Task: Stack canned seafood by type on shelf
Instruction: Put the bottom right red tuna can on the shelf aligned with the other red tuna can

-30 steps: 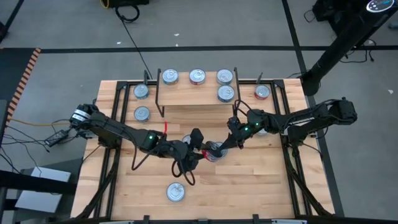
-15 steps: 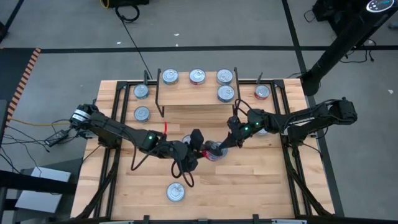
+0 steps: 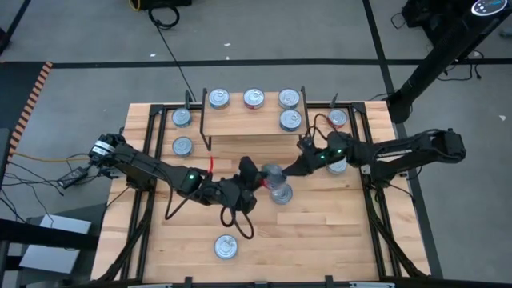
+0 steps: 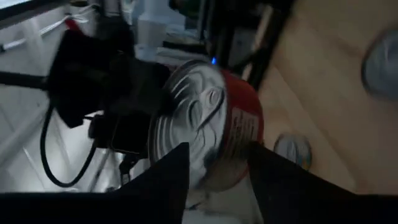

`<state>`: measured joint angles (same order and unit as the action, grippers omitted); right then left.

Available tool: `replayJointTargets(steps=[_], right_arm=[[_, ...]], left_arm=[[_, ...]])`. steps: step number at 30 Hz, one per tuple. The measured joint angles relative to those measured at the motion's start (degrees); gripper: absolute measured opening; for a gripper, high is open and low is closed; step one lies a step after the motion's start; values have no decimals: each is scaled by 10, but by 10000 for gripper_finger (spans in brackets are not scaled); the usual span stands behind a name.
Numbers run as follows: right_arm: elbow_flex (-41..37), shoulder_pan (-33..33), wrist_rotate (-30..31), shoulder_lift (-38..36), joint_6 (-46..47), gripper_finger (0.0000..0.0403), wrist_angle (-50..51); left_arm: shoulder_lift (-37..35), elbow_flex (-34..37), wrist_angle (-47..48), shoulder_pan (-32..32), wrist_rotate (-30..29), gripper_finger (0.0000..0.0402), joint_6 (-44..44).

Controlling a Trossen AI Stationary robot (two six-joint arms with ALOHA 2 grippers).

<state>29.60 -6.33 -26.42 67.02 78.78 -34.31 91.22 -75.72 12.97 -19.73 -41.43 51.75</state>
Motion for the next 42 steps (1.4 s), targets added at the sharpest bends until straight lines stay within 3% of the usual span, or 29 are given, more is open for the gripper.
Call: replayJointTargets(steps=[4,9,14,19,22,27,34,42], right_arm=[[2,-10,-1,-48,-96,116,34],[2,-14,23,-99,-159,20,83],[2,-9,57,-129,-187,15,89],[2,5,106,-139,-219,5,107],[2,18,136,-137,-223,6,126],[2,36,172,-137,-235,3,146],[1,45,191,-137,-249,3,150],[1,45,191,-137,-253,3,152]], left_arm=[[1,2,14,4,-93,148,-40],[0,2,28,21,-178,148,-107],[1,2,44,53,-200,148,-173],[1,2,102,100,-184,148,-215],[1,2,134,130,-146,148,-219],[1,2,138,173,-108,148,-220],[17,2,142,219,-41,148,-202],[39,1,135,230,-41,148,-203]])
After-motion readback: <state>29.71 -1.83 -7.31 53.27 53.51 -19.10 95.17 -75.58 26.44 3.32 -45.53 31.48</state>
